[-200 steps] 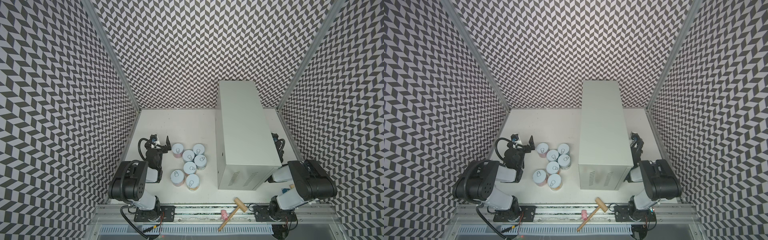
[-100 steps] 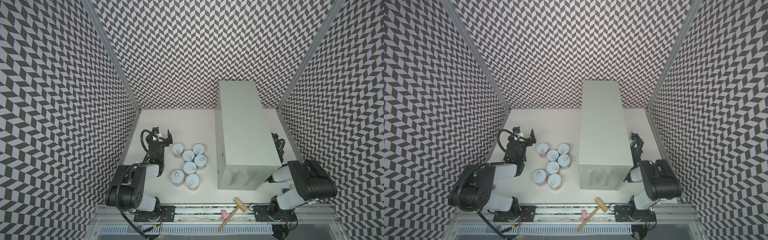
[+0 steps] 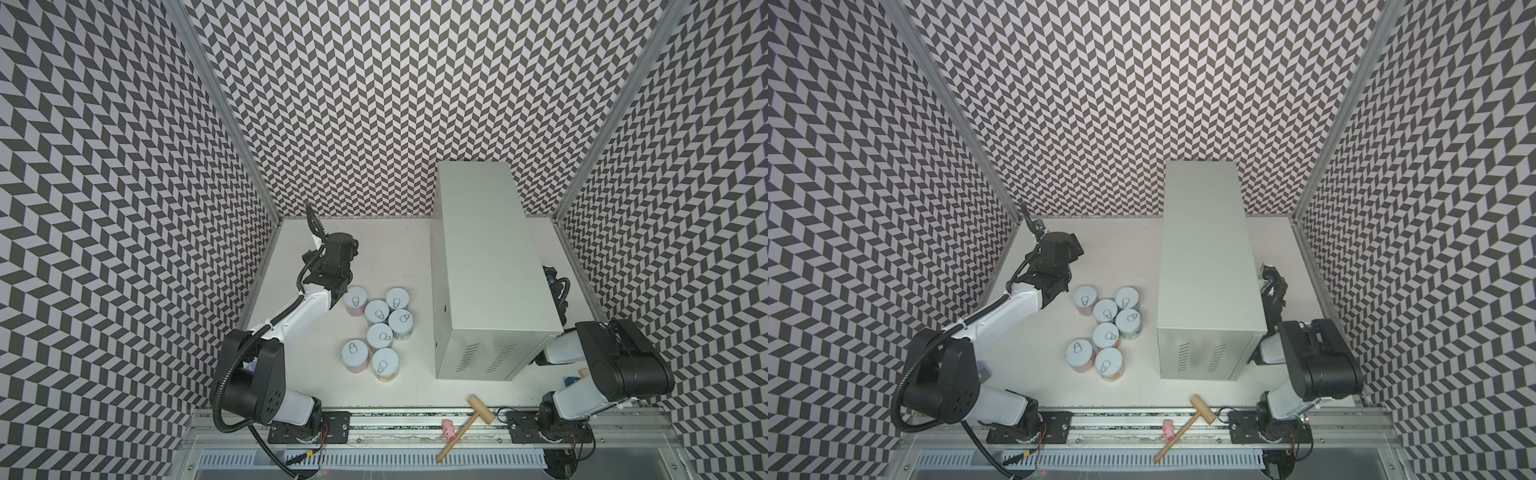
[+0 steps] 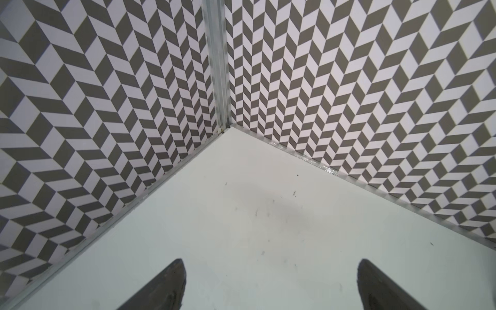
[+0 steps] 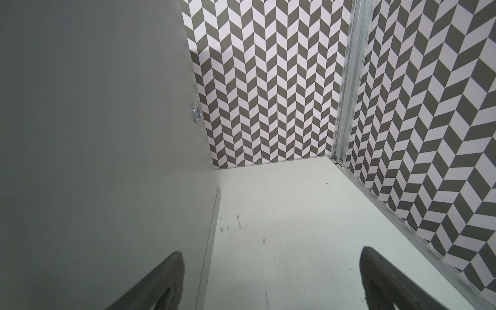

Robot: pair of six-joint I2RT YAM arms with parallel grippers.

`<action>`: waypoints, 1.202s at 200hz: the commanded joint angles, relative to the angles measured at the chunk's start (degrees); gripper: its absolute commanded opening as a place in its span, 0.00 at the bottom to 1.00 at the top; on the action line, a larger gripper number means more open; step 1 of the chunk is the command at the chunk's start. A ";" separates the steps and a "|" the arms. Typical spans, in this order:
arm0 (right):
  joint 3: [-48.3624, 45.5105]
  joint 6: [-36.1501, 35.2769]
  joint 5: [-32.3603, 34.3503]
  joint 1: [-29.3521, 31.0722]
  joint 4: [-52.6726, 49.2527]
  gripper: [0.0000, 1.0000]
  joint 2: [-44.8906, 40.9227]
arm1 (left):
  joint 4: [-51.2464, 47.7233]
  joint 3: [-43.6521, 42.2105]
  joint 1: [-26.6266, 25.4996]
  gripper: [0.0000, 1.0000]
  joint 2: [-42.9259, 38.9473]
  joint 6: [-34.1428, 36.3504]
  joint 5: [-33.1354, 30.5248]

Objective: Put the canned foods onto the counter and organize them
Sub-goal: 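Raise the left arm and move the left gripper over the can cluster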

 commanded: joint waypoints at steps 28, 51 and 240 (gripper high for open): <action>0.13 0.82 -3.37 0.05 1.58 0.99 0.68 | -23.23 8.59 -1.51 1.00 -4.83 -5.38 8.67; 0.00 1.02 -4.96 -0.65 1.61 0.99 0.57 | -25.87 11.09 -1.48 1.00 -6.27 0.39 15.84; 54.86 2.27 10.76 -4.10 -82.14 0.99 -11.20 | -28.18 -1.74 -1.29 1.00 -8.39 3.35 37.65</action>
